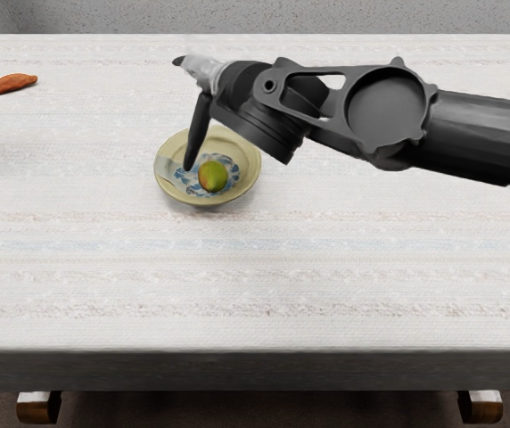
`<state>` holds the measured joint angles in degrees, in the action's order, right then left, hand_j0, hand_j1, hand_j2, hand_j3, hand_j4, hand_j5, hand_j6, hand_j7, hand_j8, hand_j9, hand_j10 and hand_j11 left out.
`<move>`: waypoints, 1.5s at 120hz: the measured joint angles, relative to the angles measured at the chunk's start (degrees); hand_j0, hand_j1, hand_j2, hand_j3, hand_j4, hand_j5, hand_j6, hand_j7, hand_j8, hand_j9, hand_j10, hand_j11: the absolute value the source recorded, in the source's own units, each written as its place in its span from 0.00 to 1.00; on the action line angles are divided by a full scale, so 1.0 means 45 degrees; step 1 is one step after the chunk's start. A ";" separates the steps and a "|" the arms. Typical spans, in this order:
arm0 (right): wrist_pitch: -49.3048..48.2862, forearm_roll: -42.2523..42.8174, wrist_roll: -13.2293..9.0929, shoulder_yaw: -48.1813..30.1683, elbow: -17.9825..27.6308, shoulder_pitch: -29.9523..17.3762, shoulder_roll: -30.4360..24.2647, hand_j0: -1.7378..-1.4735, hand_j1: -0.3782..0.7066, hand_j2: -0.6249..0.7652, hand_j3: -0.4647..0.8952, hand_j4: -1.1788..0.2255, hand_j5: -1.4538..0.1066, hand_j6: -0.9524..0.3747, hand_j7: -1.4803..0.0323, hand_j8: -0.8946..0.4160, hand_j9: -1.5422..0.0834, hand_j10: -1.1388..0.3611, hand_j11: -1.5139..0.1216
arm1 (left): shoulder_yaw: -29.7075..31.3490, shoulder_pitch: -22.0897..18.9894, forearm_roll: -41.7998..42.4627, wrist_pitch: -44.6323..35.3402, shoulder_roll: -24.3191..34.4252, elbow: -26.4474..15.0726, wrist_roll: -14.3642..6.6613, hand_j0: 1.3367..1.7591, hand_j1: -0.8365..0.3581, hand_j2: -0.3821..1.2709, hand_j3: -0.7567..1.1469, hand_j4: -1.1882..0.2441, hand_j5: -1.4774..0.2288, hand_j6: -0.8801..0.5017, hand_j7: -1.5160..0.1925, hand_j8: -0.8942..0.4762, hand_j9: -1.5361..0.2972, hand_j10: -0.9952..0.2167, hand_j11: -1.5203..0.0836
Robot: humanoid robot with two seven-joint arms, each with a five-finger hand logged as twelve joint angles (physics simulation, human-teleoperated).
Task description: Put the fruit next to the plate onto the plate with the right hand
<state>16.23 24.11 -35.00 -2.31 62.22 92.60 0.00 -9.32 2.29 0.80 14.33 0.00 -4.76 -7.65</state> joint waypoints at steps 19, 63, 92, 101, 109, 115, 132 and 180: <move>-0.1229 -0.0036 0.0000 -0.1618 0.0472 -0.1080 0.0000 0.30 0.03 0.45 0.34 0.84 0.93 0.71 0.98 0.68 0.95 0.76 0.92 | 0.0000 0.0000 0.0001 0.0000 0.0000 0.0001 0.0000 0.76 0.99 0.23 0.40 0.83 0.87 0.64 0.89 0.65 0.84 0.82 0.95; -0.6815 -0.1389 0.0000 -0.5661 0.2092 -0.4600 -0.0643 0.30 0.03 0.45 0.34 0.84 0.93 0.72 0.98 0.68 0.95 0.76 0.93 | 0.0000 0.0000 0.0001 0.0000 0.0000 -0.0003 0.0000 0.76 0.99 0.23 0.40 0.83 0.87 0.64 0.89 0.65 0.84 0.82 0.95; -0.9844 -0.3289 0.0000 -0.6786 0.2677 -0.5976 -0.3365 0.30 0.03 0.45 0.34 0.84 0.93 0.72 0.98 0.68 0.95 0.76 0.93 | 0.0000 0.0000 0.0002 0.0000 0.0000 -0.0008 0.0000 0.76 0.99 0.23 0.40 0.83 0.87 0.64 0.89 0.65 0.84 0.82 0.95; -1.0540 -0.3745 0.0000 -0.6957 0.2696 -0.6258 -0.4063 0.30 0.03 0.45 0.34 0.84 0.93 0.72 0.98 0.68 0.95 0.76 0.93 | 0.0006 0.0000 0.0011 0.0000 0.0000 -0.0019 0.0000 0.76 0.99 0.23 0.40 0.83 0.87 0.64 0.89 0.65 0.84 0.82 0.95; -1.0939 -0.4126 0.0000 -0.7055 0.2654 -0.6554 -0.4639 0.30 0.03 0.45 0.34 0.84 0.93 0.72 0.98 0.68 0.95 0.76 0.93 | 0.0007 0.0000 0.0013 0.0000 0.0000 -0.0029 0.0000 0.76 0.99 0.23 0.40 0.83 0.87 0.64 0.89 0.65 0.84 0.82 0.95; -1.1109 -0.4454 0.0000 -0.7248 0.2625 -0.6851 -0.5146 0.30 0.03 0.45 0.34 0.84 0.93 0.72 0.98 0.68 0.95 0.76 0.93 | 0.0012 -0.0044 0.0008 0.0000 0.0000 -0.0031 0.0000 0.76 0.99 0.23 0.40 0.83 0.87 0.64 0.89 0.65 0.84 0.82 0.95; -1.1315 -0.4871 0.0000 -0.7733 0.2587 -0.7718 -0.6491 0.30 0.03 0.45 0.34 0.84 0.93 0.72 0.98 0.68 0.95 0.76 0.93 | -0.0013 -0.0195 0.0054 0.0000 0.0000 -0.0012 0.0000 0.76 0.99 0.23 0.40 0.83 0.87 0.64 0.89 0.65 0.84 0.82 0.95; -1.1386 -0.6794 0.0000 -0.7897 0.2456 -0.8783 -1.0038 0.30 0.03 0.45 0.34 0.84 0.93 0.72 0.98 0.68 0.95 0.76 0.93 | -0.0002 -0.0156 0.0151 -0.0001 0.0000 -0.0012 0.0001 0.76 0.99 0.23 0.40 0.83 0.87 0.64 0.89 0.65 0.84 0.82 0.95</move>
<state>-35.01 -6.47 -35.00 -37.85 73.27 53.08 -45.17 -9.33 1.58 1.47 14.32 0.00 -4.82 -7.64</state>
